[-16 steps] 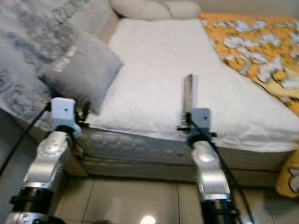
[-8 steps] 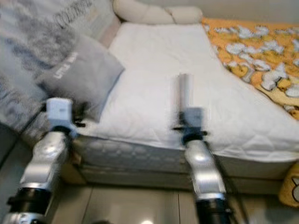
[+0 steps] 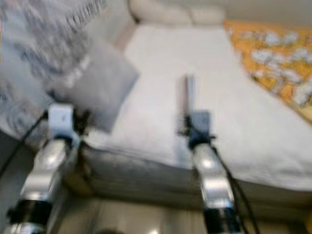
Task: Clean up the room
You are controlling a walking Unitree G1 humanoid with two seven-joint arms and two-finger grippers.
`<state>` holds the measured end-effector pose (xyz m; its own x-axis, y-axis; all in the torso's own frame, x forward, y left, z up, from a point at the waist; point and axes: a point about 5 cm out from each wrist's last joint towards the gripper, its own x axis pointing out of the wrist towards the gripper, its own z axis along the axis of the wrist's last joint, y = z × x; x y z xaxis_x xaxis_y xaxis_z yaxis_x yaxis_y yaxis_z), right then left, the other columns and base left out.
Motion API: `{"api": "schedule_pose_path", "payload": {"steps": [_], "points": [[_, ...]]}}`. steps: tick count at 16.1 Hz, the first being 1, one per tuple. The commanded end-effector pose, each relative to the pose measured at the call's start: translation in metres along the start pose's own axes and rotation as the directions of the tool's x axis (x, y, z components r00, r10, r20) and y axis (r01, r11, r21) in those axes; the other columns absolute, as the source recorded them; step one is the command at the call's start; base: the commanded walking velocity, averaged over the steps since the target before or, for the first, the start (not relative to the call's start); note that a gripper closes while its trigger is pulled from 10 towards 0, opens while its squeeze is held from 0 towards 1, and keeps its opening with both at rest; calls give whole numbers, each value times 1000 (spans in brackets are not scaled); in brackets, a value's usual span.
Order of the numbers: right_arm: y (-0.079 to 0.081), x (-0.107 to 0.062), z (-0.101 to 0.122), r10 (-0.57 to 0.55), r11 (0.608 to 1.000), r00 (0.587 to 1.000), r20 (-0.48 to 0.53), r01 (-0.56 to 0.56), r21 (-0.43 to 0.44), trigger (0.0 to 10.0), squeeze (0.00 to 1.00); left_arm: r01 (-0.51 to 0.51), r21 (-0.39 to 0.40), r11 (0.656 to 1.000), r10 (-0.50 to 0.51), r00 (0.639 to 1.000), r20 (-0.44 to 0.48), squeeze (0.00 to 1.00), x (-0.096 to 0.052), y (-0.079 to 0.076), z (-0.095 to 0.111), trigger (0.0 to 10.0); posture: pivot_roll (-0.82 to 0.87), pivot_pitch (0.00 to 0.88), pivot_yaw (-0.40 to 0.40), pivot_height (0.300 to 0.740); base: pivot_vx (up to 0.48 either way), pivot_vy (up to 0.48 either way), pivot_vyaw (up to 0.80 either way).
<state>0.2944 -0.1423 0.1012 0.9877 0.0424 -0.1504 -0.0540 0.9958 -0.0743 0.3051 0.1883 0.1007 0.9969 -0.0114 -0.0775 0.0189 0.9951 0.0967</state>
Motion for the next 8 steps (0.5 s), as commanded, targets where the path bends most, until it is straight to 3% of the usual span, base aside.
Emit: {"api": "schedule_pose_path", "payload": {"steps": [1,8], "points": [[-13,0,8,-43,999,998,40,44,-11,10000,0,32,-7,999,-32,999,15,0,2,-9,4,10000,-18,0,17,740,341,0,0],[-12,-1,7,-47,999,998,38,47,-6,10000,0,48,0,999,-48,999,24,0,2,-11,5,10000,-18,0,17,740,343,0,0]]}}
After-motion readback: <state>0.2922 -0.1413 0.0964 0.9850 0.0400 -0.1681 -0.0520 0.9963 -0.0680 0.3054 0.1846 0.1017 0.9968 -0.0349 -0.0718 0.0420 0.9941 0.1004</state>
